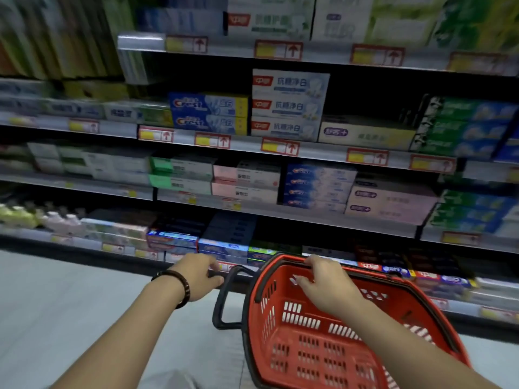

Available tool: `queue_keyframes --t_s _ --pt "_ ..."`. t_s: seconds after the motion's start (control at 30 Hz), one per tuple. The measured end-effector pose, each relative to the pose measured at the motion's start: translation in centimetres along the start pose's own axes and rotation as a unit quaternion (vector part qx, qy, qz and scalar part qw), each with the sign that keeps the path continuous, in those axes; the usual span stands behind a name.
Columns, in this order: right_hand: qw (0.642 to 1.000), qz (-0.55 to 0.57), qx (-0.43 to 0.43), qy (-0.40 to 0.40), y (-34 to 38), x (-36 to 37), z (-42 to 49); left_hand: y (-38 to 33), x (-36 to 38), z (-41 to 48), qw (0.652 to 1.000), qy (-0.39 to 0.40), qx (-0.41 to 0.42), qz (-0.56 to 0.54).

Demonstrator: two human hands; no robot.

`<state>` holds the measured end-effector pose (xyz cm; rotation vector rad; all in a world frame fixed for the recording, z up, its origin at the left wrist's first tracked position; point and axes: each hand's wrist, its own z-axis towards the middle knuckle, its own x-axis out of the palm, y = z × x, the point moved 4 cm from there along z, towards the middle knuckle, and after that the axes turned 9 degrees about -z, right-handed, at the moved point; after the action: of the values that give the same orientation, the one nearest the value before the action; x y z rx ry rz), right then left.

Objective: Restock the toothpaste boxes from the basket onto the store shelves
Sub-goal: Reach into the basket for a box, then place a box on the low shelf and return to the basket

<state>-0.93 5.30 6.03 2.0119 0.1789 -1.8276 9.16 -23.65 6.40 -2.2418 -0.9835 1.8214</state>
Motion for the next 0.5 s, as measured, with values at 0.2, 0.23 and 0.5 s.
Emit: queue_keyframes --t_s 0.2,0.23,0.5 --pt "0.999 0.006 -0.037 0.025 3.7 3.0 2.2 4.1 -0.7 -0.9 0.998 0.009 -0.054 -0.013" --pt "0.999 0.006 -0.043 0.031 4.3 3.6 2.6 4.6 -0.7 -0.9 0.998 0.018 -0.067 -0.011" --pt "0.995 -0.005 -0.104 0.002 10.4 6.4 6.1 6.2 -0.7 -1.4 0.982 0.143 -0.12 0.03"
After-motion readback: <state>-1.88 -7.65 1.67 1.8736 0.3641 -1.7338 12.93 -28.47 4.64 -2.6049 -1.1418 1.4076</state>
